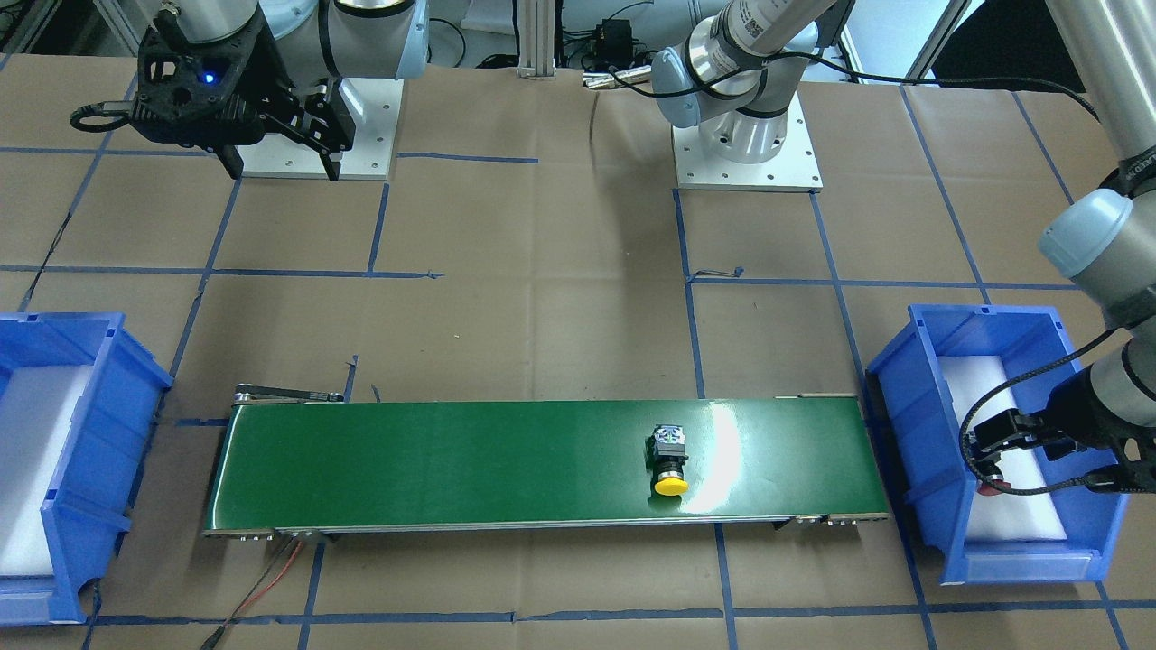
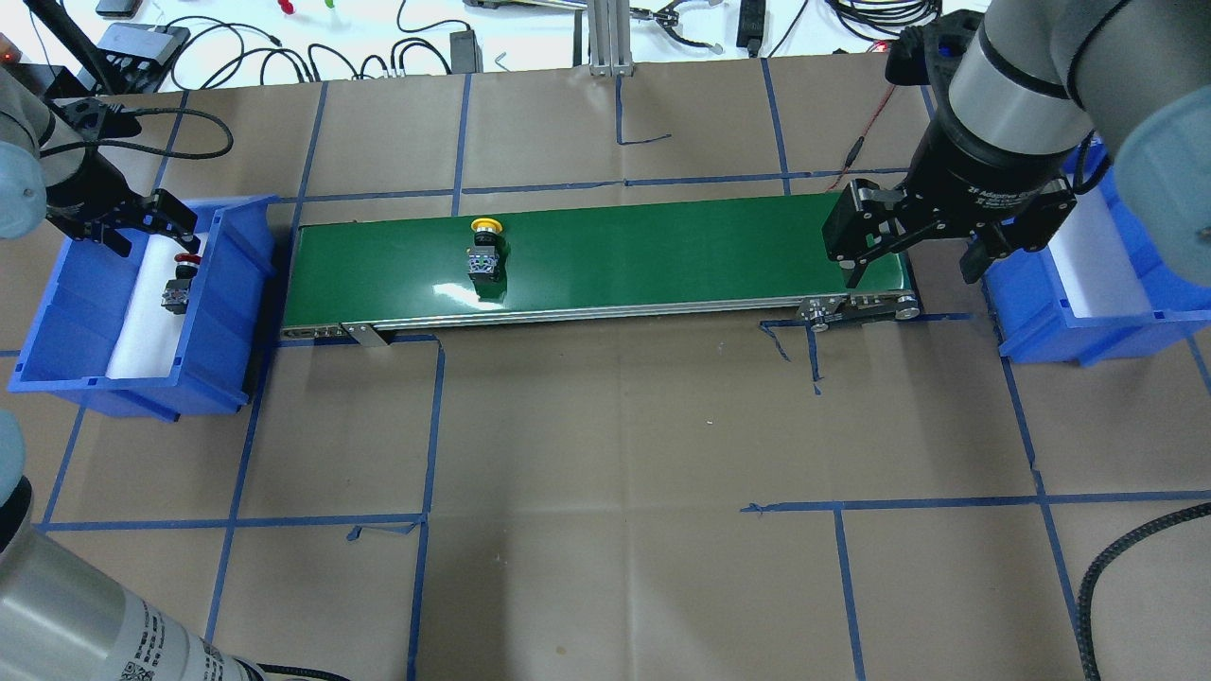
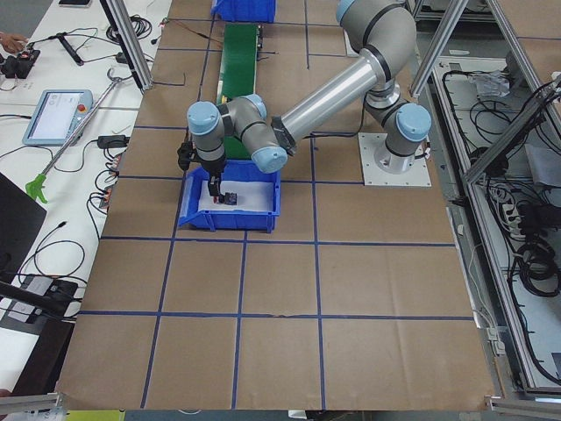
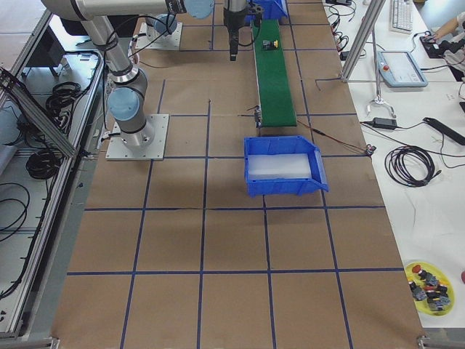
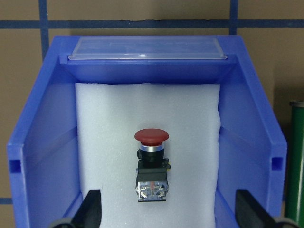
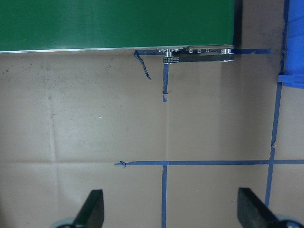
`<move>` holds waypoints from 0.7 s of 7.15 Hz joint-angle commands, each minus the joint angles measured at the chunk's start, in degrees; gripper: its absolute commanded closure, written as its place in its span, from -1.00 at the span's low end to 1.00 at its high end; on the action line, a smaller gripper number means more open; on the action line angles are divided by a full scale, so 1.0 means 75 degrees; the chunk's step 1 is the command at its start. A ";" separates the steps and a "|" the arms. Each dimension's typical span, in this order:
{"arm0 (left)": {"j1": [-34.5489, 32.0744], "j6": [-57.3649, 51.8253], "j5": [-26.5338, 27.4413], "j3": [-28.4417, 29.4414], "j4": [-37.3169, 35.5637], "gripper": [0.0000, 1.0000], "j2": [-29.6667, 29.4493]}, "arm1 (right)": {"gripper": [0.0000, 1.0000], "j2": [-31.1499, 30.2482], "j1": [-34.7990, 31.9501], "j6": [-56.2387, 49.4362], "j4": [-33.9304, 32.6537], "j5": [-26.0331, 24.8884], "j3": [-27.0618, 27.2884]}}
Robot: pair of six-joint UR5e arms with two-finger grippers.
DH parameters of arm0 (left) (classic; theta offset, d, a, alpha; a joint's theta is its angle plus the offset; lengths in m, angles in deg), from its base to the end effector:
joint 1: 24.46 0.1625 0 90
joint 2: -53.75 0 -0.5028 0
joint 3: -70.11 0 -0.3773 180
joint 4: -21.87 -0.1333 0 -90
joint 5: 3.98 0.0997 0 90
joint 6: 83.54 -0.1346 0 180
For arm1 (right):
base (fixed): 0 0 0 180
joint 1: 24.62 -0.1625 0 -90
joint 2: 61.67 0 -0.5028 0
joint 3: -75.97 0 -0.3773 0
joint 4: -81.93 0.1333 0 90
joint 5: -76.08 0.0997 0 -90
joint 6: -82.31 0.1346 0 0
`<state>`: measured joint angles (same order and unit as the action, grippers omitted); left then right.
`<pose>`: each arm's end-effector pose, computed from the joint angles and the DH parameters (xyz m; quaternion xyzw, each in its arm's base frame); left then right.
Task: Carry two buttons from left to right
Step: 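Grasp the red push-button with the left gripper while the right gripper moves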
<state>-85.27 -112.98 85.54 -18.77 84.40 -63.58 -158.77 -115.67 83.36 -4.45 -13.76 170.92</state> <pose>0.2104 -0.6522 0.3102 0.0022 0.9999 -0.0116 0.0017 0.1412 -0.4086 0.5385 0.0000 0.9999 0.0129 0.0012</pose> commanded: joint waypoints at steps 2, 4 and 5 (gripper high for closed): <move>0.0057 0.0000 -0.0007 -0.0185 -0.0345 -0.98 -0.0140 | -1.00 0.0091 0.0000 -0.0011 -0.0129 0.0013 -0.0005; 0.0057 0.0000 0.0005 -0.0185 -0.0450 -0.98 -0.0315 | -1.00 0.0464 -0.0012 0.0012 -0.1039 0.0013 0.0078; 0.0057 0.0000 -0.0007 -0.0185 -0.0485 -0.98 -0.0386 | -1.00 0.0815 -0.0023 0.0024 -0.1741 0.0013 0.0055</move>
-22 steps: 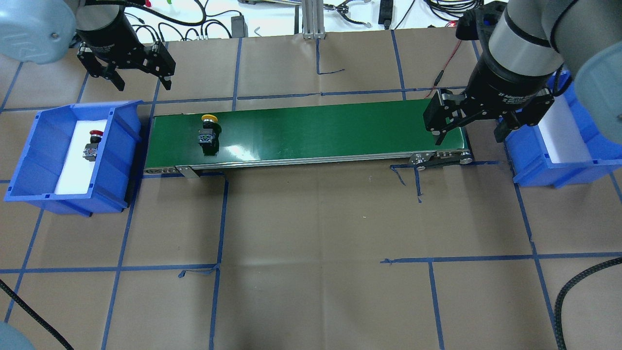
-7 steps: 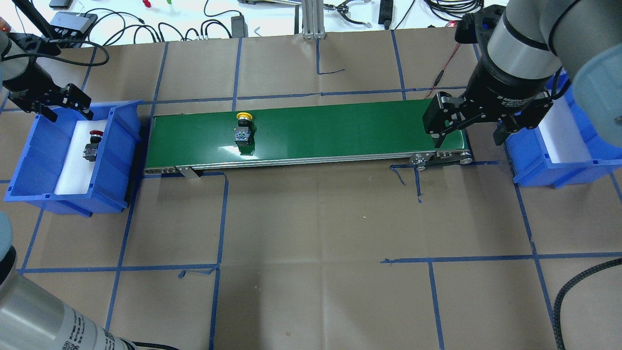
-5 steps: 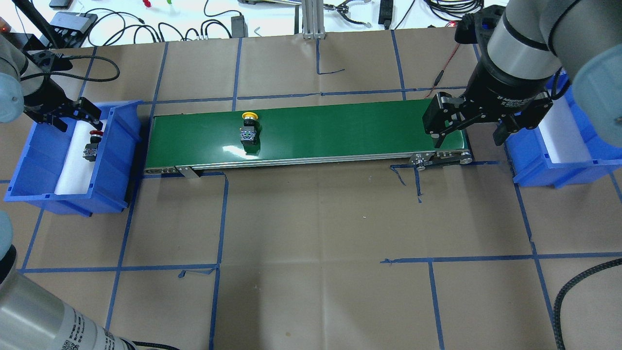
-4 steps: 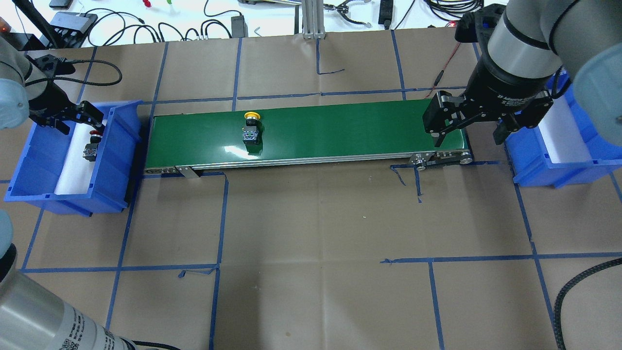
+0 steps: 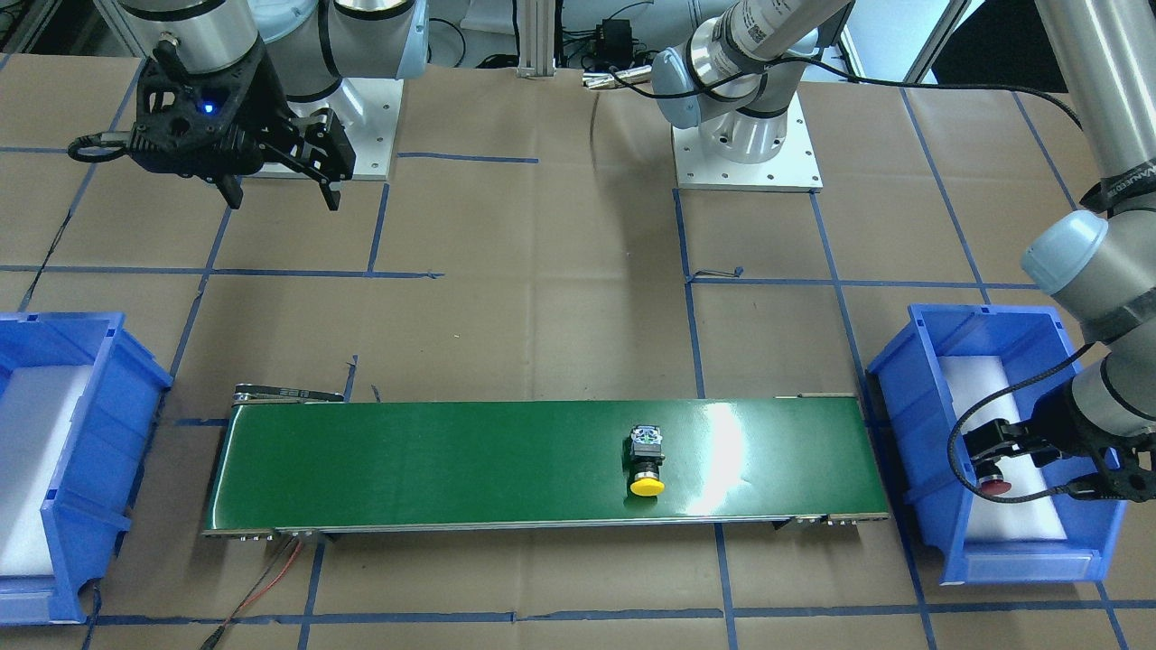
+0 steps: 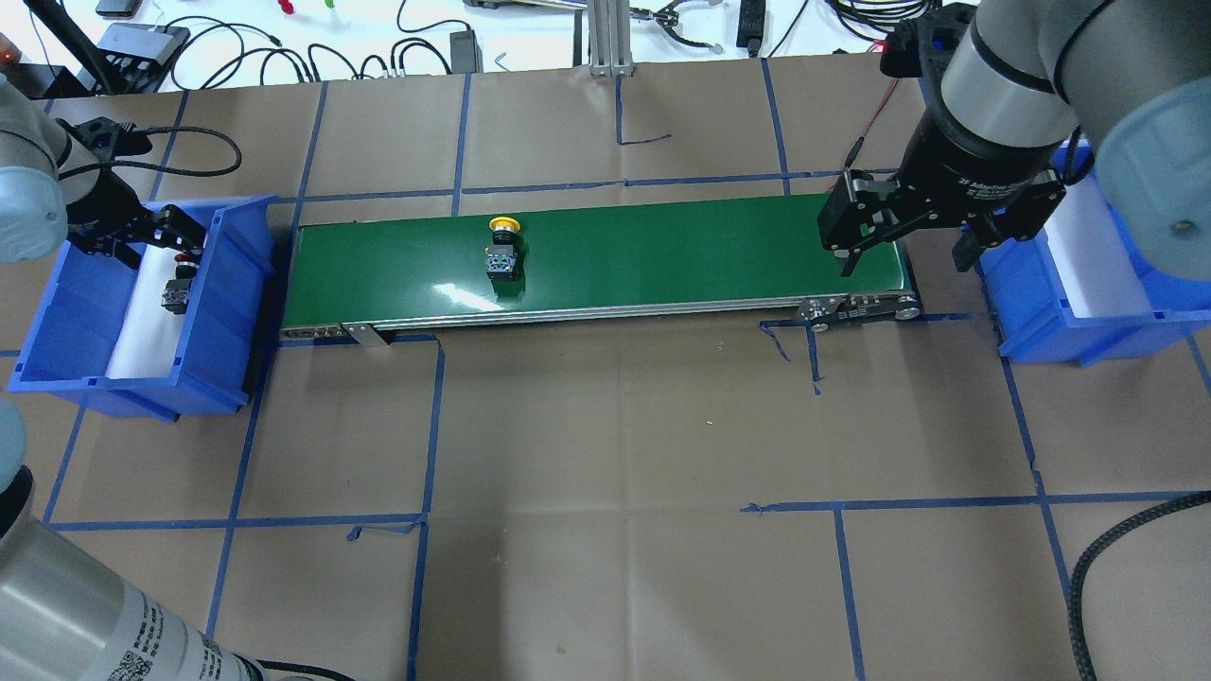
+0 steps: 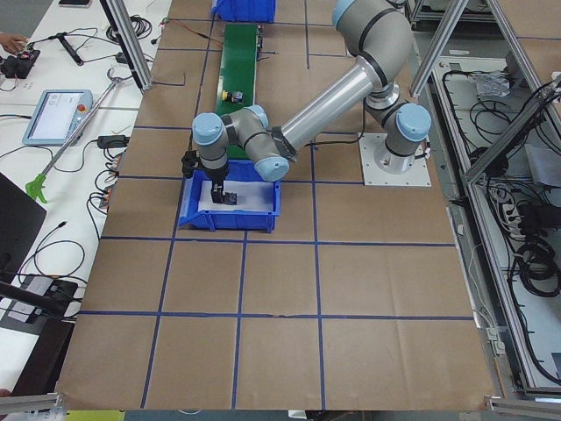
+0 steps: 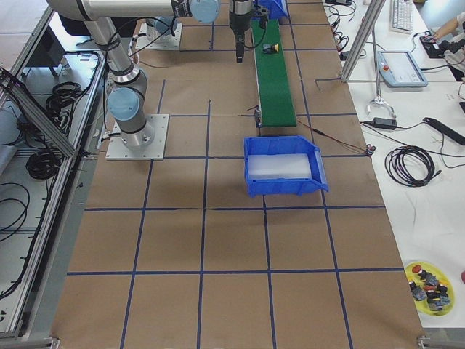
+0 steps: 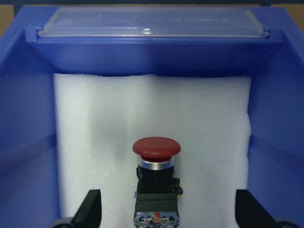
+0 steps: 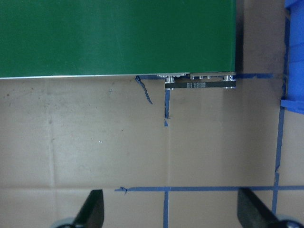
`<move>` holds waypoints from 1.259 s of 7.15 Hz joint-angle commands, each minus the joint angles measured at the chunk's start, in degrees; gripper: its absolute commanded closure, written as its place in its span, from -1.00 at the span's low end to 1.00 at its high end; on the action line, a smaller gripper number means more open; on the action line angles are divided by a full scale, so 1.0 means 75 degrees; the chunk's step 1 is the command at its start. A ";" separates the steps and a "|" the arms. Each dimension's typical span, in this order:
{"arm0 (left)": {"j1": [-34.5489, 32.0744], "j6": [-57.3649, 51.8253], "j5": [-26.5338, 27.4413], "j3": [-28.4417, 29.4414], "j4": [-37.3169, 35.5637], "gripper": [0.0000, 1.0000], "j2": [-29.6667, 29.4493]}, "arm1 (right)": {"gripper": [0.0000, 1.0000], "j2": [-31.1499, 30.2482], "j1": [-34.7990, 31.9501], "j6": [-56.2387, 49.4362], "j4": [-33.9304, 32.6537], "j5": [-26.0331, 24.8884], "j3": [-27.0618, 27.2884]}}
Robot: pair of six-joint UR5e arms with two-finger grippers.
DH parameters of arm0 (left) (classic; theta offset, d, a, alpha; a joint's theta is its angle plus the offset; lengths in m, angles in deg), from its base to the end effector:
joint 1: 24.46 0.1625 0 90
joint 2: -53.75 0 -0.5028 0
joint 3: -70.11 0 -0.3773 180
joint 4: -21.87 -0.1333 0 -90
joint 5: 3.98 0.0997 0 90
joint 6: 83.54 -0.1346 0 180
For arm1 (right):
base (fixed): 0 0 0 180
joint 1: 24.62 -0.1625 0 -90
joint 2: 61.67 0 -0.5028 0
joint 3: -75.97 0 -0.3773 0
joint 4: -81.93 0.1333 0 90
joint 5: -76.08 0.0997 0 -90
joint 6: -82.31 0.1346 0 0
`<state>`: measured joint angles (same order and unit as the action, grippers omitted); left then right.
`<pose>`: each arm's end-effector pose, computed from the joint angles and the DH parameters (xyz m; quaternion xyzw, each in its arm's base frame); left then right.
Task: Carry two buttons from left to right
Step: 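Grasp the red push-button with the left gripper while the right gripper moves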
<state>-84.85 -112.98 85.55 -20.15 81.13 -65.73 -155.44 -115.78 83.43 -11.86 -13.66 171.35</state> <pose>0.2177 -0.6551 0.2802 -0.0014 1.0000 -0.0096 0.0007 0.1430 -0.4460 0.5229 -0.0004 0.9998 -0.0190 0.0026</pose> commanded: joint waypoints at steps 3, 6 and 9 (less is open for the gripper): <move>0.0024 0.0000 -0.0008 -0.0013 -0.0061 -0.98 -0.0322 | -1.00 0.0761 -0.0021 0.0506 -0.0981 0.0351 -0.0084; 0.0025 0.0000 0.0027 -0.0013 -0.0038 -0.35 -0.0334 | -1.00 0.1088 -0.0033 0.0799 -0.1462 0.0329 -0.0003; 0.0025 -0.0012 0.0098 0.0092 0.0044 0.98 -0.0287 | -1.00 0.1345 -0.0032 0.0799 -0.1510 0.0328 -0.0038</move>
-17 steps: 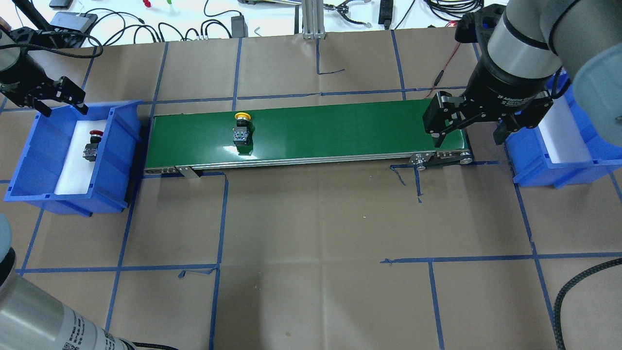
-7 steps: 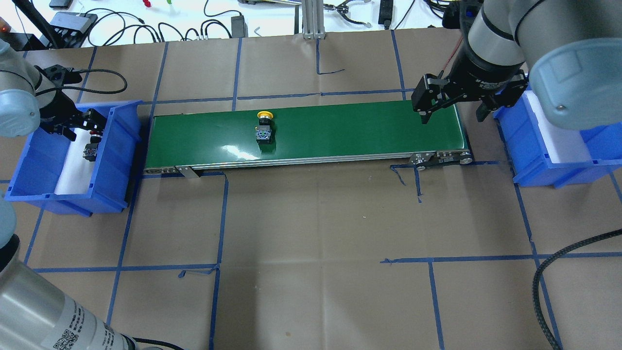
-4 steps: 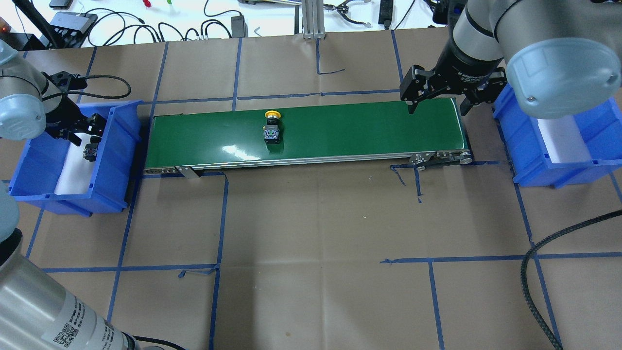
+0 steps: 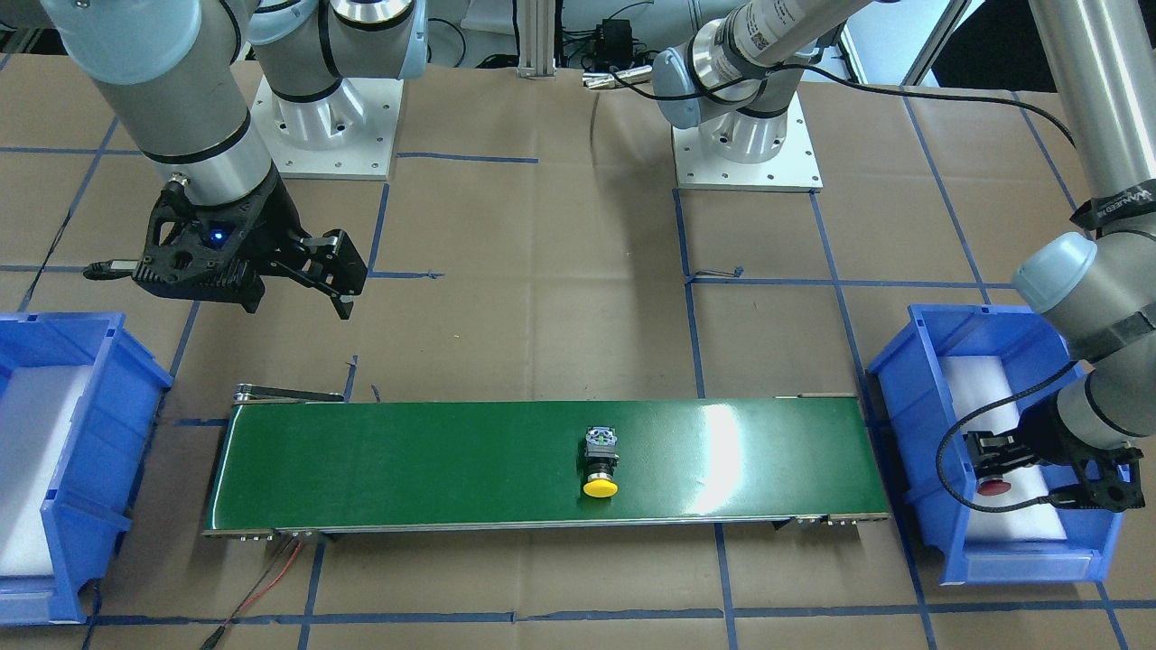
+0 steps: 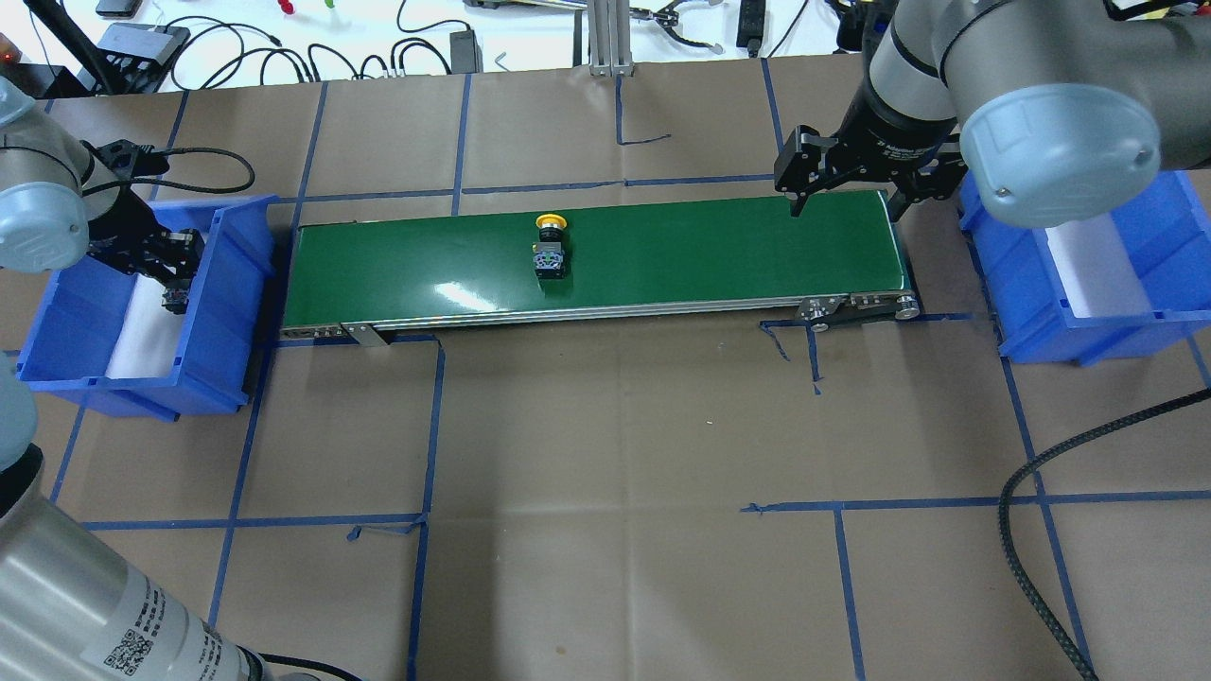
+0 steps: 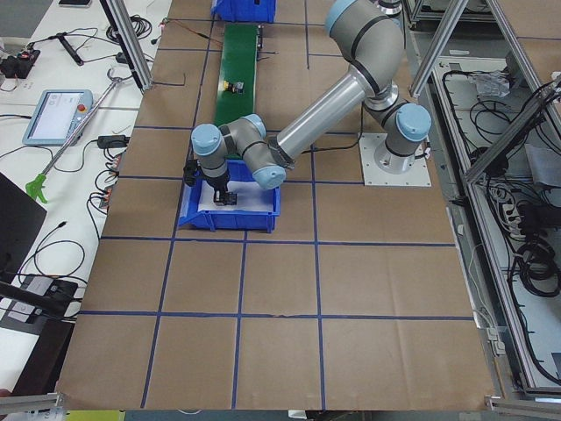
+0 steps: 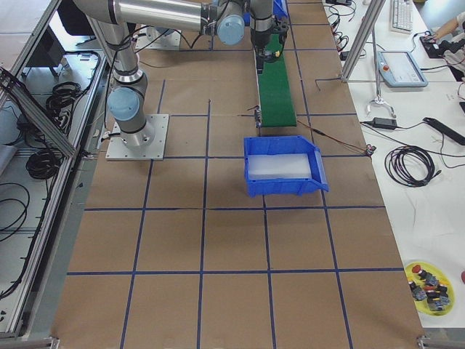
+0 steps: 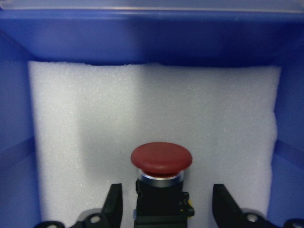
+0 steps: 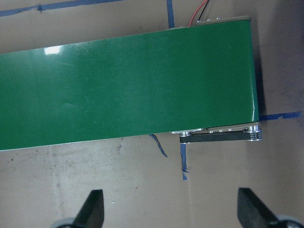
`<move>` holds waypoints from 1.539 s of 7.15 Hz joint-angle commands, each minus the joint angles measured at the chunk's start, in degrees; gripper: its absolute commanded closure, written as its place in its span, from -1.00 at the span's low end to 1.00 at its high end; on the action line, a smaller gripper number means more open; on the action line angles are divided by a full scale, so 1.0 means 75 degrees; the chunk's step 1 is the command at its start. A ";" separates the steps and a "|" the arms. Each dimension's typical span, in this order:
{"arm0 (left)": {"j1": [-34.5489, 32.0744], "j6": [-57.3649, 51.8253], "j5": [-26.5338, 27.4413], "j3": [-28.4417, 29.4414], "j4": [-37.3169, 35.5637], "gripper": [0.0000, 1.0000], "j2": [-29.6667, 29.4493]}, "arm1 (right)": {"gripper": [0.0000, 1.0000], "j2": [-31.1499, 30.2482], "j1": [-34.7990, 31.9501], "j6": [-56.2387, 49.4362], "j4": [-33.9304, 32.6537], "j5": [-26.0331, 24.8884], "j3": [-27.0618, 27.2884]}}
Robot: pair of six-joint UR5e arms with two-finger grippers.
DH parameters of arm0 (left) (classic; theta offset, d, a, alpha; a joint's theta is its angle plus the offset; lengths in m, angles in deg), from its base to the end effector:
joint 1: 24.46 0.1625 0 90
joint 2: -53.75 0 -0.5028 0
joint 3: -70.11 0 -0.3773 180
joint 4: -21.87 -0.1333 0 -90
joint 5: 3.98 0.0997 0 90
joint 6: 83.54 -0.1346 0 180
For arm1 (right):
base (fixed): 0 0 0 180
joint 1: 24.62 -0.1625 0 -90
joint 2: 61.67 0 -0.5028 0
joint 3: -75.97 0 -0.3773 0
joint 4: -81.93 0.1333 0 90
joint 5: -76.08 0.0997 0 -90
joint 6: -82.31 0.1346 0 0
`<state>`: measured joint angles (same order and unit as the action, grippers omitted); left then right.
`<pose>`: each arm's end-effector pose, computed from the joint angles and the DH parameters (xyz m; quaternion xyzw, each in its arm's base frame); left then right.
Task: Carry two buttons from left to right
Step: 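Lift the red button with the left gripper toward the conveyor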
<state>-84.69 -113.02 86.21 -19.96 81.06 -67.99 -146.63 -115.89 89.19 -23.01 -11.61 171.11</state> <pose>0.2235 -0.6584 0.2549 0.0025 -1.0000 -0.0084 0.0029 0.1504 -0.5228 0.4709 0.0480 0.9978 -0.0400 0.0230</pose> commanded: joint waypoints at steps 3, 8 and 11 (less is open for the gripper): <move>0.0201 -0.0077 0.0032 0.0557 0.0821 1.00 0.0503 | -1.00 0.0628 -0.0019 0.0031 -0.0410 0.0055 -0.0064; -0.0556 0.0238 0.0253 0.2762 0.4072 1.00 0.1021 | -1.00 0.0652 -0.0030 0.0031 -0.0515 0.0067 -0.0053; -0.1960 0.2107 0.0326 0.2599 0.4083 1.00 0.1021 | -1.00 0.0768 -0.0030 0.0031 -0.0527 0.0067 -0.0053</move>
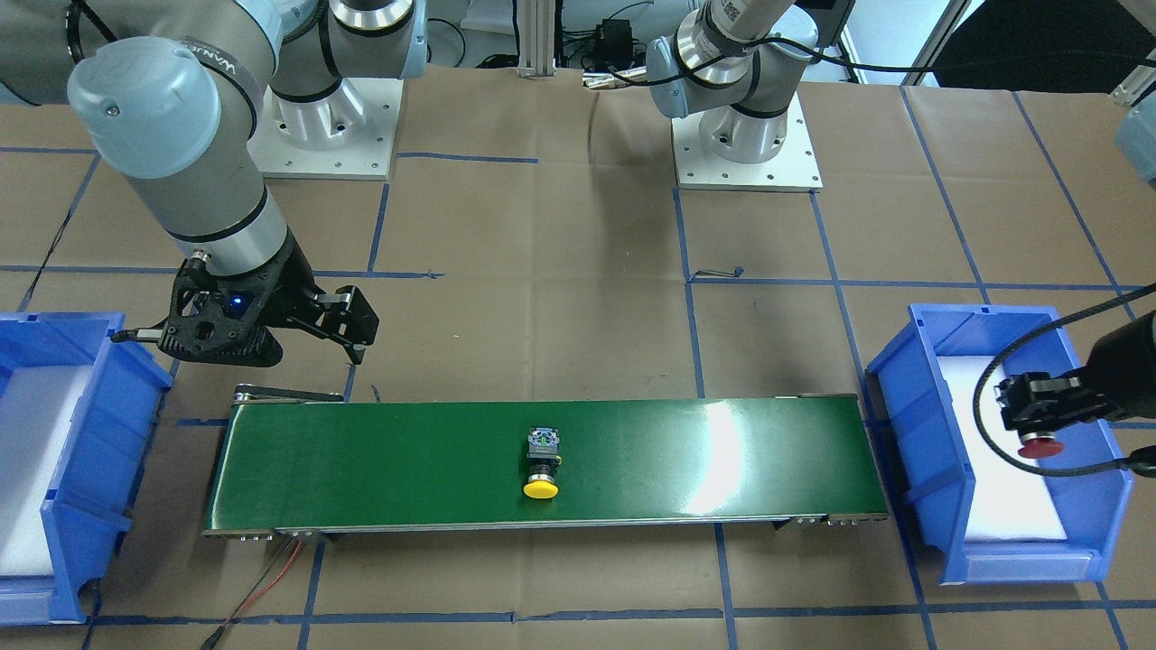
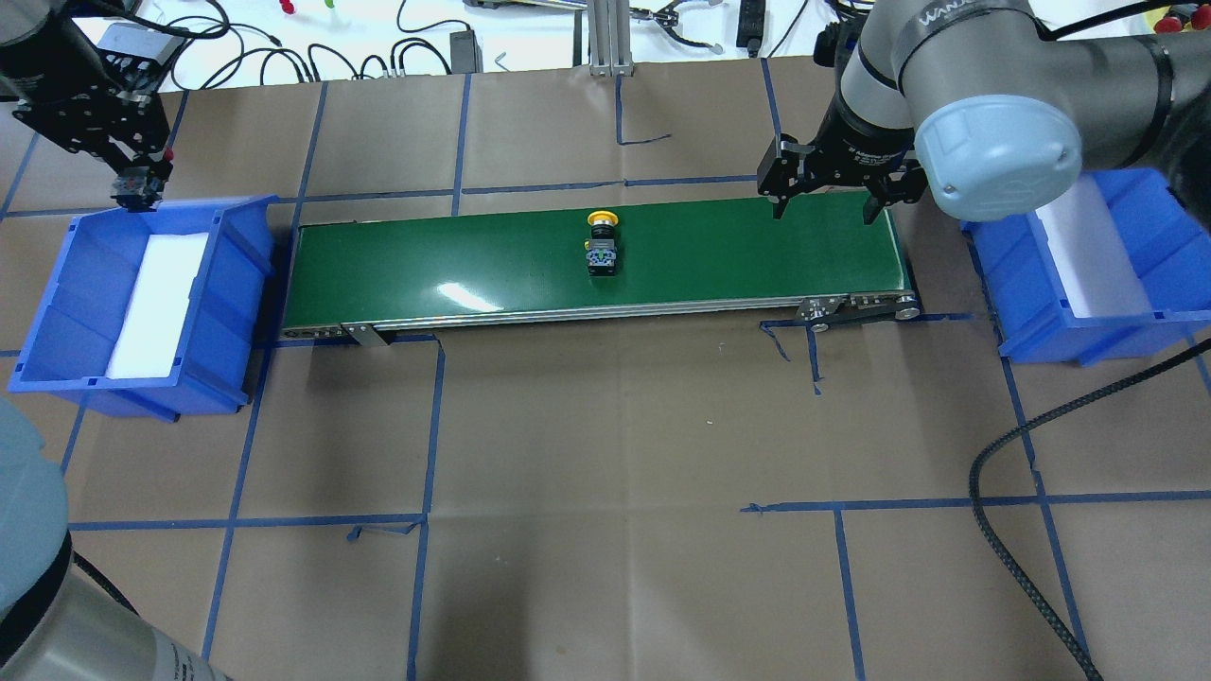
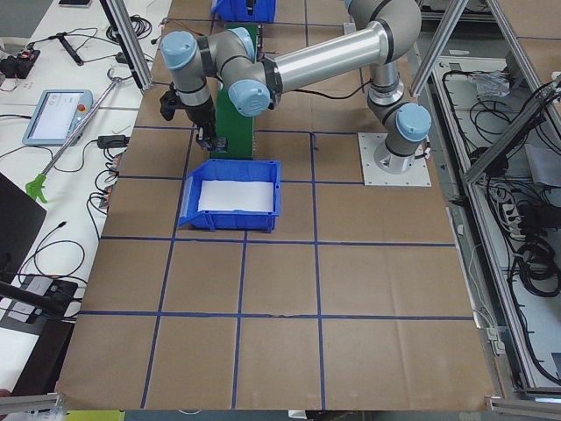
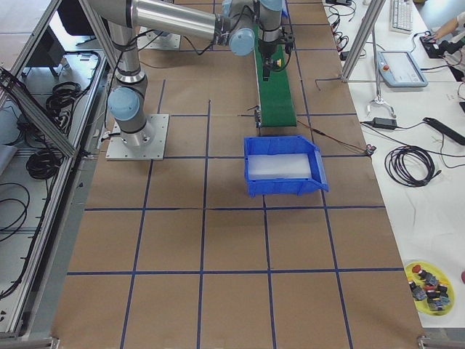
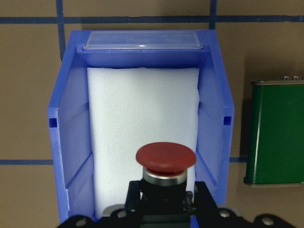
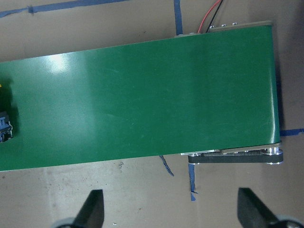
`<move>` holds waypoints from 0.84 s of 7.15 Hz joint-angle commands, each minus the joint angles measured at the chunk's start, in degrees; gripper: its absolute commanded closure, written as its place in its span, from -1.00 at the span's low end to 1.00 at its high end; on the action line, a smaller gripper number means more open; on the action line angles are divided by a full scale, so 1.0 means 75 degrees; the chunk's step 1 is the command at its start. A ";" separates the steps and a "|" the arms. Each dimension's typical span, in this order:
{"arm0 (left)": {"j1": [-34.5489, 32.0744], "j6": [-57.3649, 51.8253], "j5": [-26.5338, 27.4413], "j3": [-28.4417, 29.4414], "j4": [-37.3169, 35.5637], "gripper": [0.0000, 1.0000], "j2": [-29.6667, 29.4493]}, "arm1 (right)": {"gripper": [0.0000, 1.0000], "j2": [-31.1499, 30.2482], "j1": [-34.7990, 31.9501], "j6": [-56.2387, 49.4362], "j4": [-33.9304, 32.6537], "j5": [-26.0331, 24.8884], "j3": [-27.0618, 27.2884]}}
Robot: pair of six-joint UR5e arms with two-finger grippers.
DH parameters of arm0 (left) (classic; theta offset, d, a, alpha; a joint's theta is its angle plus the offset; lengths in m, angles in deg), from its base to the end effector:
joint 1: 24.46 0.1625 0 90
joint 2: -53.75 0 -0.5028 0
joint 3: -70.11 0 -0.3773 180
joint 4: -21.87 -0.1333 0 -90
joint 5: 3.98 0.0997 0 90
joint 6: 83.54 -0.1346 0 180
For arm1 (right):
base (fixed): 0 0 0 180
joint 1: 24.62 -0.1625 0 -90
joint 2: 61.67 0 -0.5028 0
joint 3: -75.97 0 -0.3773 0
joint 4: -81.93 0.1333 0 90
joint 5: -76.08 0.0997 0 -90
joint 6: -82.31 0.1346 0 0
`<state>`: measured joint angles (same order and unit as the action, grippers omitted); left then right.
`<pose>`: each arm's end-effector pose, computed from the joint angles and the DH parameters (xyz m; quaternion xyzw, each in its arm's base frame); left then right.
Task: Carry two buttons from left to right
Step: 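Lift the red button with the left gripper toward the conveyor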
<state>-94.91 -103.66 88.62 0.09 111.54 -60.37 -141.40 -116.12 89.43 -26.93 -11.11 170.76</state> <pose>0.1051 -0.6761 0.4534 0.0057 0.9992 0.0390 0.0101 0.1546 -0.5585 0.4317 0.0482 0.9980 -0.0312 0.0269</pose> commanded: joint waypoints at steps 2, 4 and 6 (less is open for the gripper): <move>-0.1421 0.1789 -0.0006 -0.0401 -0.0049 1.00 -0.0052 | -1.00 0.0085 0.0000 -0.0012 -0.0250 0.0011 0.0053; -0.1553 0.1793 -0.0018 -0.1067 -0.0504 1.00 -0.0088 | -1.00 0.0131 0.0000 -0.0012 -0.0402 0.0011 0.0053; -0.1471 0.1293 -0.0007 -0.1992 -0.1696 1.00 -0.0041 | -1.00 0.0411 0.0000 -0.0023 -0.0730 0.0023 0.0065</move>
<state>-106.32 -91.48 88.54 -10.54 104.23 -60.74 -139.57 -116.15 89.32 -31.06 -11.00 171.18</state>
